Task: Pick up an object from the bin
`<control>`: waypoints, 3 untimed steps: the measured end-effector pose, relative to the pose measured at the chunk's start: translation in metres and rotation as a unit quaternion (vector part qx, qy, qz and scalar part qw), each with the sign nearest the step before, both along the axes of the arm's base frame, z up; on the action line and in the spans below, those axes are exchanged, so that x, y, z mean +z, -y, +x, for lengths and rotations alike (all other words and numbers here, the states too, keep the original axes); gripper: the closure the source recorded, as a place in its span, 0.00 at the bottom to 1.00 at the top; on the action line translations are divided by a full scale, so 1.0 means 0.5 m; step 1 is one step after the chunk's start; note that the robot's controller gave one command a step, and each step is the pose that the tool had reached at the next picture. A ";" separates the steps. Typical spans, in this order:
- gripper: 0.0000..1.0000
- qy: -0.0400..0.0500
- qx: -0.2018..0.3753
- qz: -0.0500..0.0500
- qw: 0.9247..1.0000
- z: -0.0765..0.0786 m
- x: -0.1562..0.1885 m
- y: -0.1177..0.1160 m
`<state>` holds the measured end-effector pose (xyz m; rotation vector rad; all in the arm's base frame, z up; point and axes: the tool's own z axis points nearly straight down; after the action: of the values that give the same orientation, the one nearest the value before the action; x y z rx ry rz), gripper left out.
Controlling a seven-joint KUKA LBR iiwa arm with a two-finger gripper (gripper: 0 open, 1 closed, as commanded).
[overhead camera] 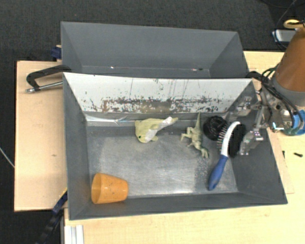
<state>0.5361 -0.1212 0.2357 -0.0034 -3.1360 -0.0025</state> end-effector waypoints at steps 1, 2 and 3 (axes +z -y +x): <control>0.00 0.003 0.070 0.001 0.998 0.054 -0.279 0.002; 0.00 0.005 0.212 -0.001 0.977 -0.050 -0.328 -0.004; 1.00 0.005 0.215 0.000 0.977 -0.051 -0.329 -0.007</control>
Offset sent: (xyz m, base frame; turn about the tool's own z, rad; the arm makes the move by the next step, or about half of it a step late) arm 0.0258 -0.0034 -0.1578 -0.1373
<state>0.5105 -0.1178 0.0711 0.6720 -3.0729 -0.0006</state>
